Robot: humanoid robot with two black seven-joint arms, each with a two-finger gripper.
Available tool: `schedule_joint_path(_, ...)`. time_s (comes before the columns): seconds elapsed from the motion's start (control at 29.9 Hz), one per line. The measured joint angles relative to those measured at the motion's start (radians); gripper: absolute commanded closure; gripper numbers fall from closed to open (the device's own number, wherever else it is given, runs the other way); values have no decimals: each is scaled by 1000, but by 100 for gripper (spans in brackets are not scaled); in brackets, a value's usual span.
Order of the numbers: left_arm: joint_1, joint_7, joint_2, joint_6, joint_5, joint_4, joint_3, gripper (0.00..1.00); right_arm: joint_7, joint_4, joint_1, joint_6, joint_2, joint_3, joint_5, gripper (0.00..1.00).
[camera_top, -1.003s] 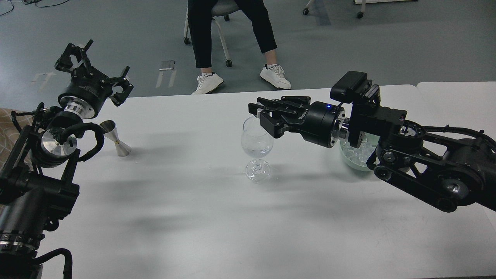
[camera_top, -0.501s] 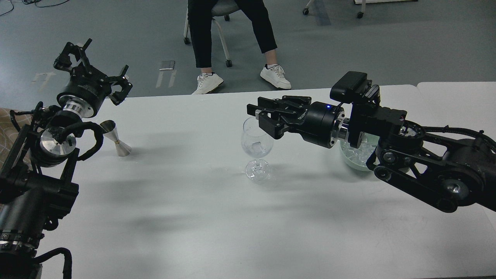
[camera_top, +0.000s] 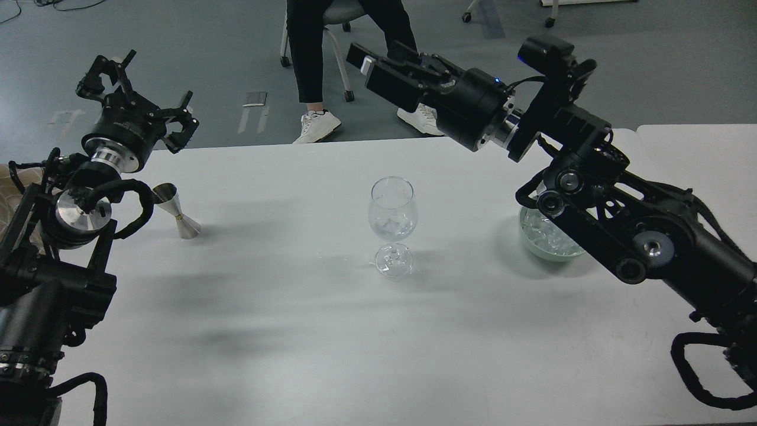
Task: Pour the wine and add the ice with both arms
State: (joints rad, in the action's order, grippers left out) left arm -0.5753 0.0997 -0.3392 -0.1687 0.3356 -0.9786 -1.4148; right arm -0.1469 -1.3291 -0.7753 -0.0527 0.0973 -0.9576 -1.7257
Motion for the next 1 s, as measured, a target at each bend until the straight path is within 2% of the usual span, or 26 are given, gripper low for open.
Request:
schedule_joint_path(0.1,-10,-2,-3,0,1,0,2,3,0,24,22,0,-79,-131,78,0)
schedule_joint_path(0.3,-20,-16,-6,-16,12,0,5,3,-6,153,-19,-1,-97,-287,321,0)
schedule_joint_path(0.53,-36,-37,2,-28,14,0,10,2,-2,338,-125,-4,-97,-311,717,0)
schedule_joint_path(0.63,-37,-45,3,-58,15,1,12,2,-2,436,-161,-4,-97,-311,884,0)
schedule_joint_path(0.77,-33,-50,8,-118,7,12,6,3,-1,579,-202,-3,-97,-312,1019,0)
schedule_joint_path(0.87,-34,-52,41,-131,4,35,-2,3,0,683,-233,-5,-97,-312,1102,0)
schedule_joint_path(1.0,-40,-52,66,-132,14,59,-4,3,0,723,-238,-4,-97,-314,1174,0)
